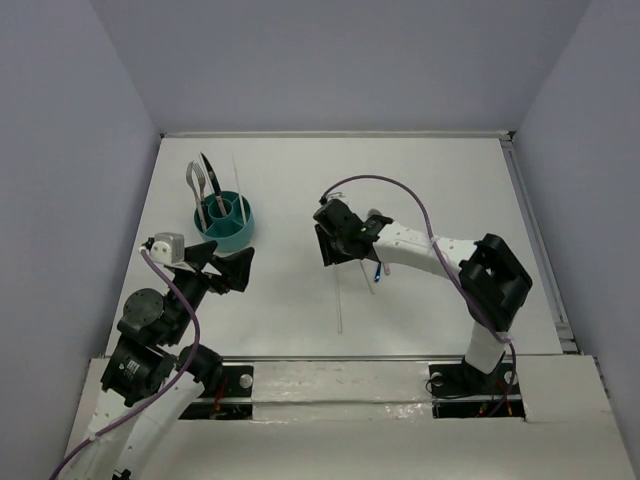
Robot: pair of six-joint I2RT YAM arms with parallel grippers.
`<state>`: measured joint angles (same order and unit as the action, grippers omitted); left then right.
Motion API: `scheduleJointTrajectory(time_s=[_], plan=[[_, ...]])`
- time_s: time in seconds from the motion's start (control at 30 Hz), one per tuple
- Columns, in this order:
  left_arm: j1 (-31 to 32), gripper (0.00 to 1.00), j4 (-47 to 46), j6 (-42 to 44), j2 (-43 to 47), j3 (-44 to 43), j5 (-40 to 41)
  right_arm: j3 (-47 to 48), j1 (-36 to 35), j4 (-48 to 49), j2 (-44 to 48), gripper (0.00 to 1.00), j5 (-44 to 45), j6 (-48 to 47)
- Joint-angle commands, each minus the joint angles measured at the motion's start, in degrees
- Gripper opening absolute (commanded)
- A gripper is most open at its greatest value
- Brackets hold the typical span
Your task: Sort the eating utensils into containers
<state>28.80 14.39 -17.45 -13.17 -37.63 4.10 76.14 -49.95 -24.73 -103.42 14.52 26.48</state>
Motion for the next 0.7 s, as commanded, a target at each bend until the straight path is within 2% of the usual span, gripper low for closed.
scheduleJointTrajectory(time_s=[0.0, 0.23, 0.37, 0.57, 0.67], plan=[[-0.1, 0.99, -3.2, 0.5, -0.1, -1.6, -0.9, -0.9, -0.4, -7.6, 0.5, 0.5, 0.0, 2.8], [0.4, 0.99, -3.2, 0.6, -0.2, -1.6, -1.2, -2.8, 0.1, -6.3, -2.1, 0.49, -1.2, 4.3], [0.4, 0.99, -3.2, 0.6, -0.3, -1.5, -1.2, -2.0, 0.1, -4.7, -4.6, 0.39, -3.4, 4.2], [0.4, 0.99, -3.3, 0.7, -0.2, -1.5, -1.2, -1.0, 0.1, -4.4, -6.8, 0.38, -2.7, 3.8], [0.4, 0.99, -3.2, 0.7, -0.2, -1.5, -1.2, -0.6, 0.1, -4.5, -8.5, 0.32, -3.1, 4.0]])
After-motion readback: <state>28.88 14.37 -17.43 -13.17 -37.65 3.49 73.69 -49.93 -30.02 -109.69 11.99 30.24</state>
